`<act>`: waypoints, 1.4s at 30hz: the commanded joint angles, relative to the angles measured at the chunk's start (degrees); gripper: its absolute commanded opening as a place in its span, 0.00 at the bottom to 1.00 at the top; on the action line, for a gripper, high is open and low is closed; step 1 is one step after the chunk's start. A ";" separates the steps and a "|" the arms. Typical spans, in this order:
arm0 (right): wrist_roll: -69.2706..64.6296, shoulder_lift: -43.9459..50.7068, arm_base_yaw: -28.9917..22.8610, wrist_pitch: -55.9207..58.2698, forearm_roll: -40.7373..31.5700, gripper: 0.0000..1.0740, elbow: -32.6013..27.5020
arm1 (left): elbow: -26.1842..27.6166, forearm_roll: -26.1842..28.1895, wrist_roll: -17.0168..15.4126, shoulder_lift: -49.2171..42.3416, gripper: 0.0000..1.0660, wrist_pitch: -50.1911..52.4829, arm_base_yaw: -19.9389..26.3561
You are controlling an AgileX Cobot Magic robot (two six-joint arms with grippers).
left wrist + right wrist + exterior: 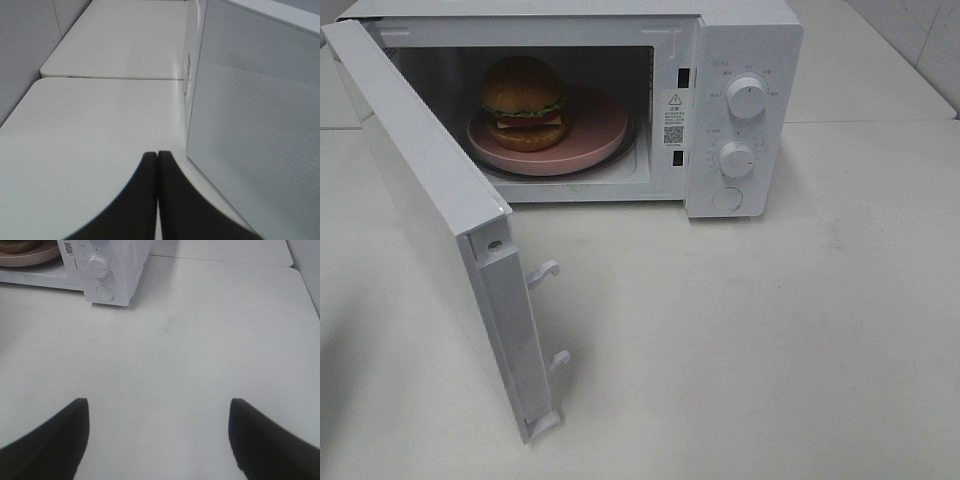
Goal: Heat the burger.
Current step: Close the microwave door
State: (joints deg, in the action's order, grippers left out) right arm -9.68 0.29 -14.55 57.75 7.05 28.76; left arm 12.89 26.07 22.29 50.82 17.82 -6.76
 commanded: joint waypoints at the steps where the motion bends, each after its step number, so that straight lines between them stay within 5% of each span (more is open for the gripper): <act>1: -0.11 1.55 0.23 -0.69 0.06 0.70 -0.23 | -0.97 -1.83 -3.84 4.87 0.00 9.34 -3.78; 2: -0.11 1.55 0.23 -0.69 0.06 0.70 -0.23 | -0.97 -4.53 -6.99 8.02 0.00 11.75 -4.35; 5: -0.11 1.55 0.23 -0.69 0.06 0.70 -0.23 | -0.97 -6.36 -9.05 9.68 0.00 12.78 -4.35; 7: -0.11 1.55 0.23 -0.69 0.06 0.70 -0.23 | -0.97 -13.52 -15.36 14.21 0.00 17.53 -4.35; 8: -0.11 1.55 0.23 -0.69 0.06 0.70 -0.23 | -0.97 -13.52 -15.36 14.21 0.00 17.53 -4.35; 9: -0.11 1.55 0.23 -0.69 0.06 0.70 -0.23 | -0.97 -19.54 -19.37 16.90 0.00 20.86 -4.35; 12: -0.11 1.55 0.23 -0.69 0.06 0.70 -0.23 | -0.97 -27.50 -24.52 21.14 0.00 25.21 -4.35; 17: -0.11 1.55 0.23 -0.69 0.06 0.70 -0.23 | -0.29 -32.26 -27.22 25.55 0.00 29.39 -4.35; 20: -0.11 1.55 0.23 -0.69 0.06 0.70 -0.23 | 2.81 -40.05 -31.63 29.68 0.00 31.17 -4.35; 32: -0.06 1.55 0.23 -0.69 0.06 0.70 -0.23 | 6.65 -43.89 -33.58 34.21 0.00 31.46 -6.19; 42: -0.06 1.55 0.23 -0.69 0.06 0.70 -0.23 | 10.37 -33.92 -28.48 40.28 0.00 33.00 -16.10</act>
State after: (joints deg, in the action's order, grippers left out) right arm -9.68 0.29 -14.55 57.75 7.05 28.65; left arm 22.75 -9.00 -6.76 91.33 49.90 -22.35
